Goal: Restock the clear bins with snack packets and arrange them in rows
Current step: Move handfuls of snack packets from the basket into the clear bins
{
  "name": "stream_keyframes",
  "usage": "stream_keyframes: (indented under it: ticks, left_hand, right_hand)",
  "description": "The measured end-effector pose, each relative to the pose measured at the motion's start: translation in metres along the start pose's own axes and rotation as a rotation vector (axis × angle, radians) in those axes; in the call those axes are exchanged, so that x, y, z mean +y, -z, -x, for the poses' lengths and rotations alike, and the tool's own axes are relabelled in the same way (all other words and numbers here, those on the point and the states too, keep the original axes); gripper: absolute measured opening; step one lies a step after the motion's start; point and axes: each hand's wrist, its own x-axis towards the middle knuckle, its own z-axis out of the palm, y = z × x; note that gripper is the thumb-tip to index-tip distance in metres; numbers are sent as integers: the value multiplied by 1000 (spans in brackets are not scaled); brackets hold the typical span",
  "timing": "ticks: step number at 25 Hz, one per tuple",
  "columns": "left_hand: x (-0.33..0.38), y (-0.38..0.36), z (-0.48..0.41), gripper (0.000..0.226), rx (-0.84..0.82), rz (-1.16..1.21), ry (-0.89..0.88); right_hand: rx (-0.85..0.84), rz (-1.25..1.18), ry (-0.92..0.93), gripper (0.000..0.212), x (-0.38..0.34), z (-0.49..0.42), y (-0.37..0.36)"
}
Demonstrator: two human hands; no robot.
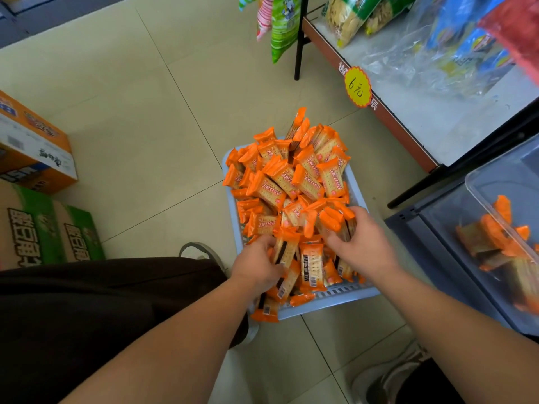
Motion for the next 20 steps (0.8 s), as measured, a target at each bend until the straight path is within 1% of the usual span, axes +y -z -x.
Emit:
stream_keyframes:
  ticks: [2,6,8,11,12,14,15,16,20]
  left_hand:
    - [8,19,2,53,56,-34,-53]
    - [41,68,16,47,167,-57,-141]
    - [63,84,29,48,233,-12,-191]
    - [103,98,51,39,293,147,-337]
    - [120,99,59,37,287,204,-405]
    - [153,92,71,37,249,299,-507]
    - [169,85,76,38,228,324,-529]
    - [183,77,78,37,221,317,-535]
    - [237,33,76,28,250,183,-535]
  right_hand:
    - [6,92,38,59,-14,4,18]
    - [8,140,112,67,-57,19,64]
    - [-9,159,156,67,-76,27,93]
    - [-24,159,163,68,-86,42,154]
    - [-13,140,156,65,-82,47,179]
    - [20,94,118,49,-68,60,225]
    - [43,78,91,40,-58,67,245]
    - [71,61,61,36,-45,73,260]
    - [227,-54,-84,39,22,89,292]
